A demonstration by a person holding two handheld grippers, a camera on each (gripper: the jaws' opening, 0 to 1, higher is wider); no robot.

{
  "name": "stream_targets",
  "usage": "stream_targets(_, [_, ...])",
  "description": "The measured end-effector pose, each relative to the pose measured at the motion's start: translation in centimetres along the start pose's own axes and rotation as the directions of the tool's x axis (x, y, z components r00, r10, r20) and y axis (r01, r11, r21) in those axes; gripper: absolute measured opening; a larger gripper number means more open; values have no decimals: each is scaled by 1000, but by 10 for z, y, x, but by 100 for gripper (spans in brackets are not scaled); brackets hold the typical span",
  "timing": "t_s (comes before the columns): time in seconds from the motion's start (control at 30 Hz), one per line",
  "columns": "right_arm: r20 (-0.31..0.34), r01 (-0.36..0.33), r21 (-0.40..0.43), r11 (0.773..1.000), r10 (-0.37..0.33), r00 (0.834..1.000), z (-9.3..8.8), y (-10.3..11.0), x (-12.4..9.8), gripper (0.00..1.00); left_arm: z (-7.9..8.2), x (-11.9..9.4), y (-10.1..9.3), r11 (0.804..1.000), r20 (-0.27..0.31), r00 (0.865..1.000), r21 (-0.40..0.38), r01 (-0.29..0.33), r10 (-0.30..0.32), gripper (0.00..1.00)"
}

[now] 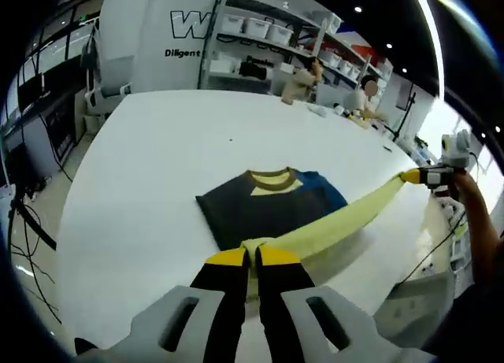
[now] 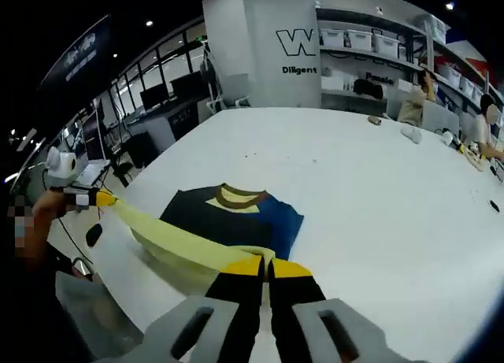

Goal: Fold the garment on the visible template until the final outline fits inside the template.

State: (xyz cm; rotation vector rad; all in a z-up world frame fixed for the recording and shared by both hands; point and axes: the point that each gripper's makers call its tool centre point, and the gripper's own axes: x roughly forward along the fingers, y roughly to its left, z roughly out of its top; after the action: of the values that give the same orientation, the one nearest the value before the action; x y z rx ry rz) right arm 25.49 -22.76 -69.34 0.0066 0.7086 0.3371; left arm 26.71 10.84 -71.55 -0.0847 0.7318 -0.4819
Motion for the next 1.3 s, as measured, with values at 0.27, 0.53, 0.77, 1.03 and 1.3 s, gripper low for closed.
stream_targets(0.27, [59,25,-13,1000,-24,998,40,-19,32,0,36,32,17,1000,44,999,-1,-13,13,0])
stream_targets(0.53, [87,63,-24,998,-61,994,61,-38,78,0,57,72,38,999,72,996,-13,-45,45,0])
stream_targets(0.77, [88,63,18,998,-64,994,57,-56,121,0,59,112,57,998,73,995,-18,-68,69,0])
stream_targets(1.03, [70,88,12,996,-88,994,43,-69,161,0,48,152,71,996,65,994,-27,-89,91,0])
stream_targets(1.3, [40,119,-3,993,-119,992,15,-83,194,0,36,178,77,994,108,988,0,-112,111,0])
